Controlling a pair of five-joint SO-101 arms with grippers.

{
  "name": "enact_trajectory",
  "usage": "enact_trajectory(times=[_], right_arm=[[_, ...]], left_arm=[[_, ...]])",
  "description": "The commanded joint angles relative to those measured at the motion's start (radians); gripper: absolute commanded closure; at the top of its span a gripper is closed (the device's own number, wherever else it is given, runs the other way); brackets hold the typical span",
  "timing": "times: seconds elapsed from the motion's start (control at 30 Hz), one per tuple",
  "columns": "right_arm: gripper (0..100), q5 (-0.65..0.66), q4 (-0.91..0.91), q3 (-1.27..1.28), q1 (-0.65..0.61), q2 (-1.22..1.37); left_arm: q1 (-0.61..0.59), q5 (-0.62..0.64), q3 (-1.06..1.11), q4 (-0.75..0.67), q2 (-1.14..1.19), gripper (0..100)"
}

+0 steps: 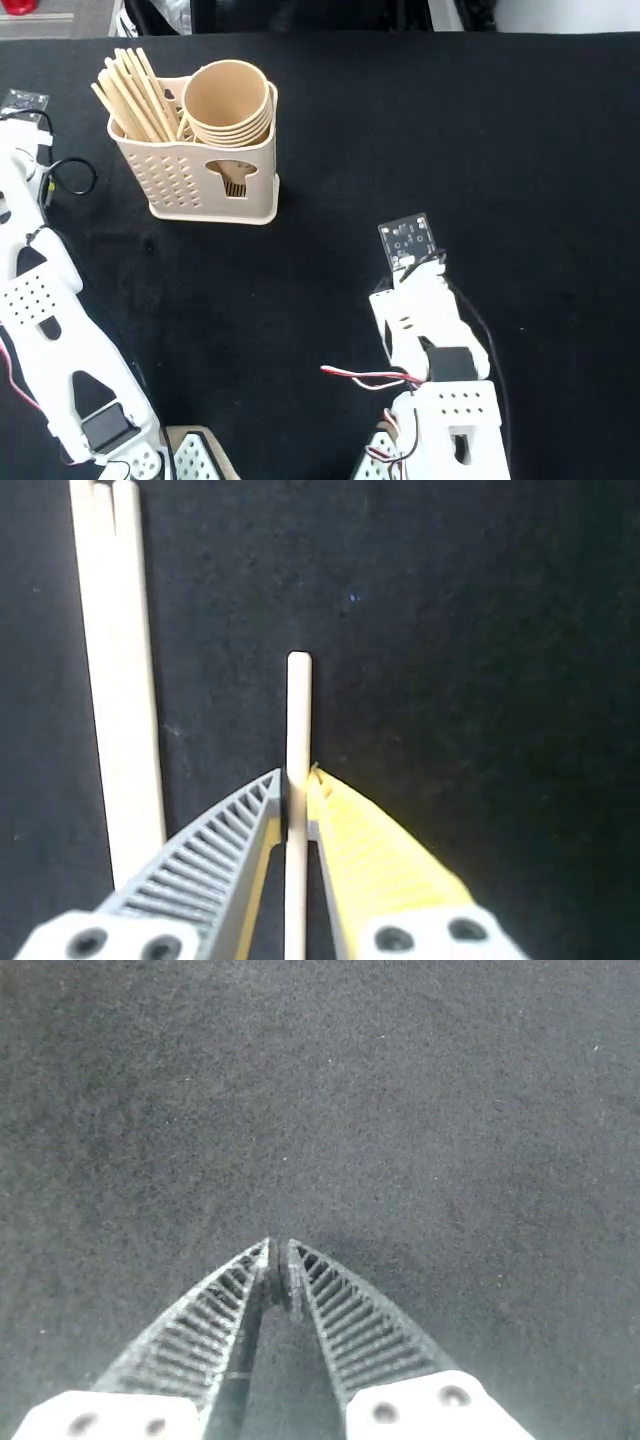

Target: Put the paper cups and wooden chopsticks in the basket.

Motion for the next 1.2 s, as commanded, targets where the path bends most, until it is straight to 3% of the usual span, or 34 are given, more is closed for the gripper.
enact_trajectory(times=[0.0, 0.23, 0.37, 0.47, 0.7, 0.9, 1.17], right_arm=[[98.7, 0.002, -0.008, -0.036, 0.006, -0.013], [98.7, 0.002, -0.008, -0.036, 0.006, -0.013], [98.7, 0.002, -0.008, -0.036, 0.006, -0.013], [98.7, 0.002, -0.009, -0.038, 0.006, -0.013], [98.7, 0.002, -0.017, -0.038, 0.005, -0.013], [98.7, 0.002, -0.011, -0.038, 0.005, -0.013], [98.7, 0.002, -0.009, -0.036, 0.005, -0.013]], left_arm=[[-0.018, 0.003, -0.036, 0.120, 0.009, 96], [-0.015, 0.068, -0.352, 0.373, 0.006, 97], [-0.022, 0.175, -0.556, 0.379, 0.005, 97], [-0.024, 0.196, -0.539, 0.381, -0.060, 97], [-0.022, 0.364, -0.120, 0.382, -0.450, 97], [0.081, 0.376, 0.377, 0.353, -0.942, 97], [0.193, 0.431, 0.920, -0.009, -1.467, 97]])
